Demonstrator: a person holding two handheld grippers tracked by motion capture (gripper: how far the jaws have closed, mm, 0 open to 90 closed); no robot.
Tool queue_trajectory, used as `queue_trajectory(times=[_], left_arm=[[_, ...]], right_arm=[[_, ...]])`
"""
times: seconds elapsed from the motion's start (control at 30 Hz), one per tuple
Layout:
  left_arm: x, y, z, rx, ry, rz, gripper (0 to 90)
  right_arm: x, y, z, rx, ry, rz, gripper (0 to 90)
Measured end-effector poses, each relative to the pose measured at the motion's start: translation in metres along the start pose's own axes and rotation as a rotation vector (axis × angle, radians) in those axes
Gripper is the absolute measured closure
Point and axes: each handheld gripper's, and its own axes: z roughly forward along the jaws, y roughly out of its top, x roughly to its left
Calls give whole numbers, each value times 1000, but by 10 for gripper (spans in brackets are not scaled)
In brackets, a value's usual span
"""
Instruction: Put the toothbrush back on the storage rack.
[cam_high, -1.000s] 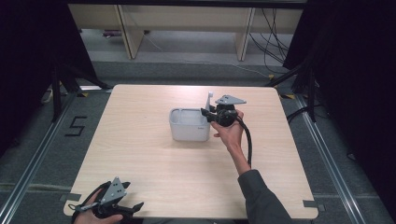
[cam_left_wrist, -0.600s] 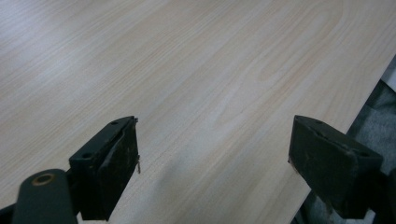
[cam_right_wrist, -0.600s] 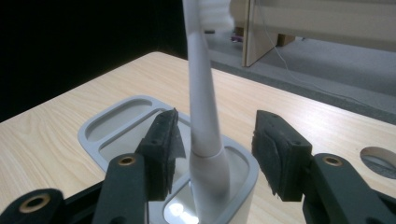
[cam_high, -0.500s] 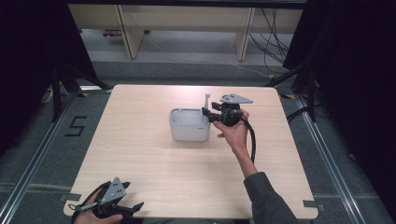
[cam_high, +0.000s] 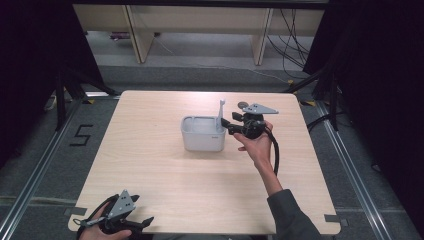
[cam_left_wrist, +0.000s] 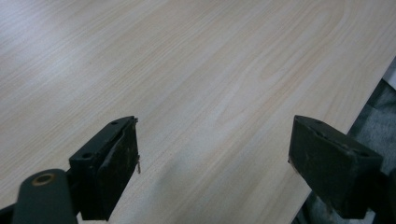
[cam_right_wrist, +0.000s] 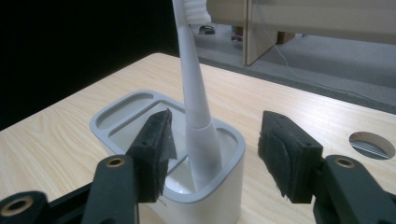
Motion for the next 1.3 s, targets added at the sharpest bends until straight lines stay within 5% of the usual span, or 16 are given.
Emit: queue_trajectory(times=[0.47,0.53,0.7,0.87,1.3], left_arm=[[-1,0,0,2,-4,-7,155],[0,0,0,-2,2,3,155],[0,0,0,-1,-2,1,155],[0,0,0,-2,-1,1,155],[0,0,0,-10,-8,3,155]], right_arm=[[4,-9,-9,-3,12,6,375],[8,-10,-11,8,15,38,371],[8,-11,-11,14,17,1,367],[13,-15,-13,41,21,40,362],[16,-19,-18,34,27,9,357]])
